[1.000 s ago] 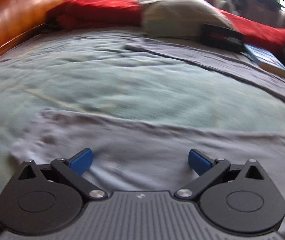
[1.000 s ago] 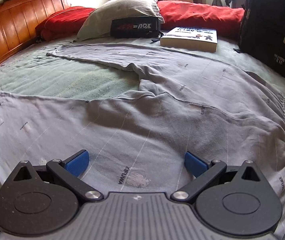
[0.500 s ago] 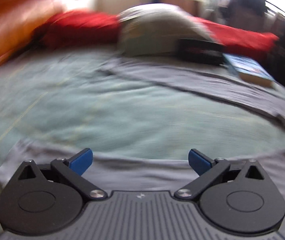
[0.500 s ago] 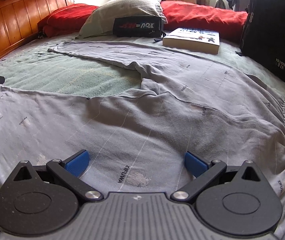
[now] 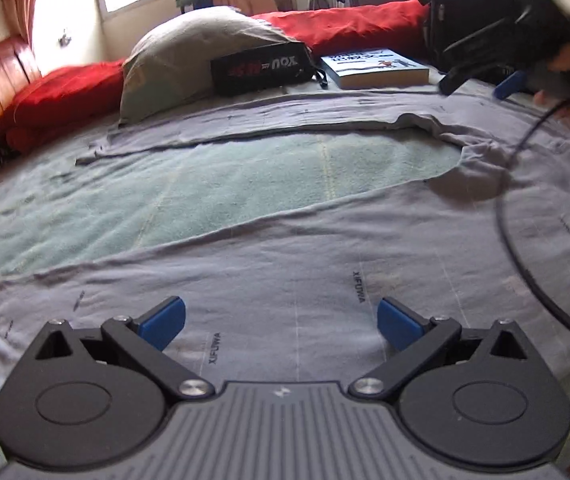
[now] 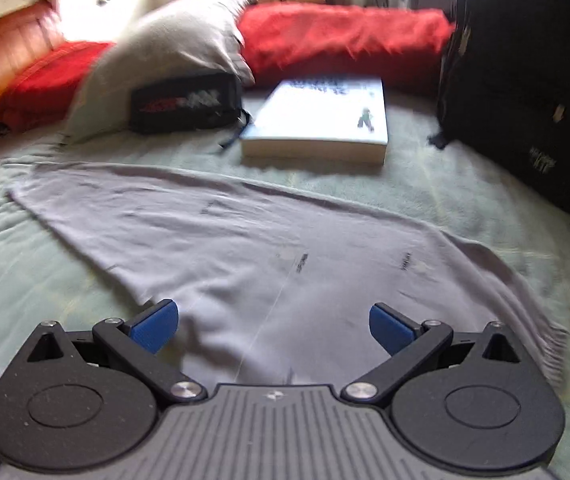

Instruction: Fold clothes

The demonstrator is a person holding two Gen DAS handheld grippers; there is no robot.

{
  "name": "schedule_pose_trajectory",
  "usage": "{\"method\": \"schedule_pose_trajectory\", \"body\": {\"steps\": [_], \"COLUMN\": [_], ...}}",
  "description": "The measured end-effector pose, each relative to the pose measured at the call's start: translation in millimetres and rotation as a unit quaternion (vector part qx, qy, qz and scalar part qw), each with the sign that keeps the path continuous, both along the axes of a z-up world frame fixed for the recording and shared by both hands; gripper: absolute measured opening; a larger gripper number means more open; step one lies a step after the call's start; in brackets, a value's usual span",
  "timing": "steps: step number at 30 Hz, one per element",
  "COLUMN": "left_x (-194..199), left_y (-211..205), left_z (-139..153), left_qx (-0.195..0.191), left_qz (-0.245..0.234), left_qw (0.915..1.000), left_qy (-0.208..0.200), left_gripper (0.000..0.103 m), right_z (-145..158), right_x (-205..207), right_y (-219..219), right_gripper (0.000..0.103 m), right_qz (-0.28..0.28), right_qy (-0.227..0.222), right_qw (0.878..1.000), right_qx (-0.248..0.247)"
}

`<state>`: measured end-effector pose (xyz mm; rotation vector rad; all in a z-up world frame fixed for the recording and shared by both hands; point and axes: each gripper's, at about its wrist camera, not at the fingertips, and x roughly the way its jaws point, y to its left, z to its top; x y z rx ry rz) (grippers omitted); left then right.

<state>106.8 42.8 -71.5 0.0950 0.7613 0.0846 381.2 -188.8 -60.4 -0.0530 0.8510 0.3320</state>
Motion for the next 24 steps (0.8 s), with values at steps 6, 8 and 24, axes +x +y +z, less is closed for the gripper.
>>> {"method": "schedule_pose_trajectory", "body": {"steps": [6,8,24], "left_x": [-4.8,-5.2,-6.5], "left_y": [7.6,8.8,17.7], "left_z": [-1.1,0.6,1.2], "left_qx": [-0.018,-0.019,-0.025], "left_qz": [0.001,-0.002,0.000], "left_qw": [0.9998,0.9998,0.9997], "left_qy": [0.002,0.004,0.000], "left_gripper": [0.102,0.102,0.102], "right_z": [-38.8,-34.4,-31.2], "right_x": [-8.7,-20.2,-7.2], "right_y": [30.7,33.8,52.2], "right_gripper": [0.103,0.103,0.103], "right_qz": [0.037,0.070,0.108], "right_qy": [0.009,0.016,0.018], "right_qw": [0.996,0.994,0.992], "right_qx": [-0.078,-0.084,-0.055]}}
